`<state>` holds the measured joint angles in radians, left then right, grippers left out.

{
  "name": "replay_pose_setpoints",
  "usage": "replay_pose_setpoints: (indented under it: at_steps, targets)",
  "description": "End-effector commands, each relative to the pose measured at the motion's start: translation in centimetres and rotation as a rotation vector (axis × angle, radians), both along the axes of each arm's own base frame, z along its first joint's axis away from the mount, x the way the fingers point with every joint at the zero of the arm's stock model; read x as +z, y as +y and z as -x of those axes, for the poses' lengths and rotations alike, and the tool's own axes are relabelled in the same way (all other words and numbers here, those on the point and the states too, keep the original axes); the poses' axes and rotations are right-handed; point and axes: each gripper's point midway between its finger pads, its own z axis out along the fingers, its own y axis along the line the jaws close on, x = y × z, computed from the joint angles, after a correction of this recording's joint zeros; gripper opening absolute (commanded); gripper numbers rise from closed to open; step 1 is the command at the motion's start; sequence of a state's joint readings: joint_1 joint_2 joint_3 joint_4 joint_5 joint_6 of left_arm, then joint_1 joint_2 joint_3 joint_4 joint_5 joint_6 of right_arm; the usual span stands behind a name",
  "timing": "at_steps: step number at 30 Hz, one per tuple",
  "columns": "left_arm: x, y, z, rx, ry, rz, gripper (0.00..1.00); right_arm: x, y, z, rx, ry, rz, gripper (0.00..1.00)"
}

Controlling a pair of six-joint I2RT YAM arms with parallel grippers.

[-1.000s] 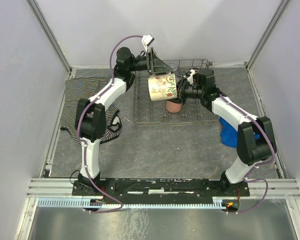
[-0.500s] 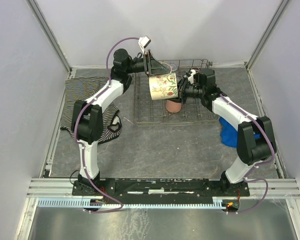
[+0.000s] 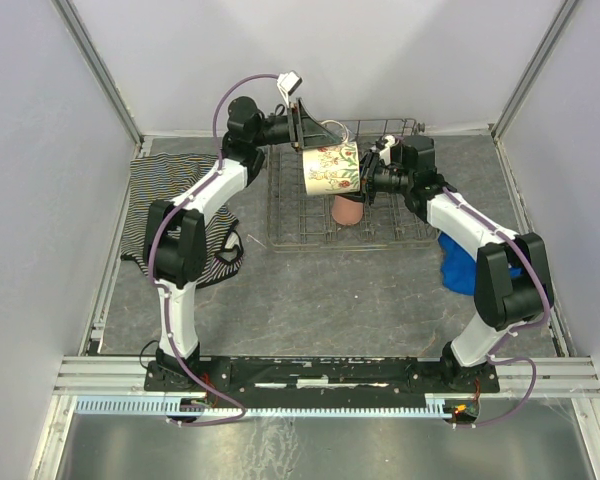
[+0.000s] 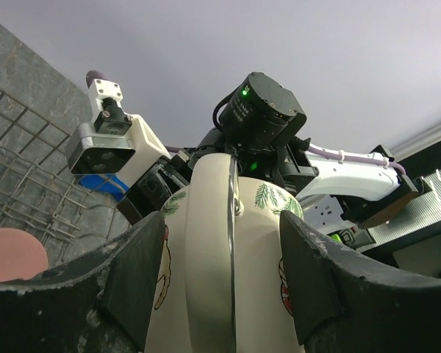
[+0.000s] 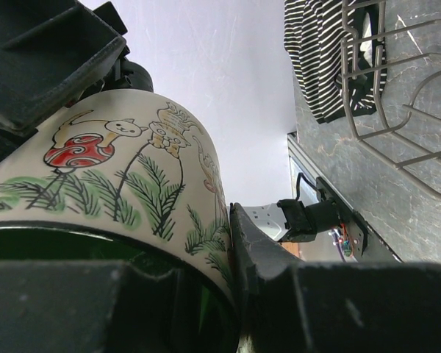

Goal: Load the cups into the dish rack

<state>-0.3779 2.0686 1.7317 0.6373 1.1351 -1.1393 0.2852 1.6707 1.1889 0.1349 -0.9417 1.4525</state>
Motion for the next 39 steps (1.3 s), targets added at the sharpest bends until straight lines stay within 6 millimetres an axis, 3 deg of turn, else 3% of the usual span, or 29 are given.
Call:
replay_pose_setpoints:
  at_steps: [1, 9, 15, 21, 24, 28, 29, 33, 39]
  targets:
    - [1.1, -1.6, 1.8, -0.076, -0.077, 0.011, 0.7, 6.3, 0.4, 0.4, 0.028, -0.222, -0.081, 0.01]
    - [1.4, -1.7, 1.7, -0.073, -0.085, 0.015, 0.6, 5.4, 0.8, 0.9, 0.049, -0.2, -0.07, 0.01]
    - [1.8, -0.1, 0.6, -0.034, -0.094, 0.015, 0.58, 5.4, 0.9, 1.1, 0.058, -0.199, -0.067, 0.01]
    - [1.1, -0.2, 0.7, -0.038, -0.075, 0.007, 0.56, 5.3, 1.0, 1.0, 0.061, -0.2, -0.066, 0.01]
    - [0.9, -0.3, 0.6, -0.038, -0.073, 0.006, 0.43, 5.1, 1.0, 1.0, 0.063, -0.197, -0.064, 0.01]
    - [0.3, -0.4, 0.5, -0.035, -0.058, 0.002, 0.08, 4.7, 1.0, 1.1, 0.063, -0.191, -0.059, 0.01]
    - [0.2, -0.4, 0.4, -0.032, -0.054, 0.001, 0.04, 4.6, 1.0, 1.1, 0.063, -0.189, -0.058, 0.01]
    - [0.0, -0.2, -0.3, 0.003, -0.041, -0.009, 0.03, 3.7, 1.1, 0.8, 0.059, -0.173, -0.051, 0.01]
    - [-3.0, 1.5, -3.6, 0.18, 0.012, -0.192, 0.03, 1.9, 1.4, -0.5, 0.04, -0.132, -0.055, 0.03]
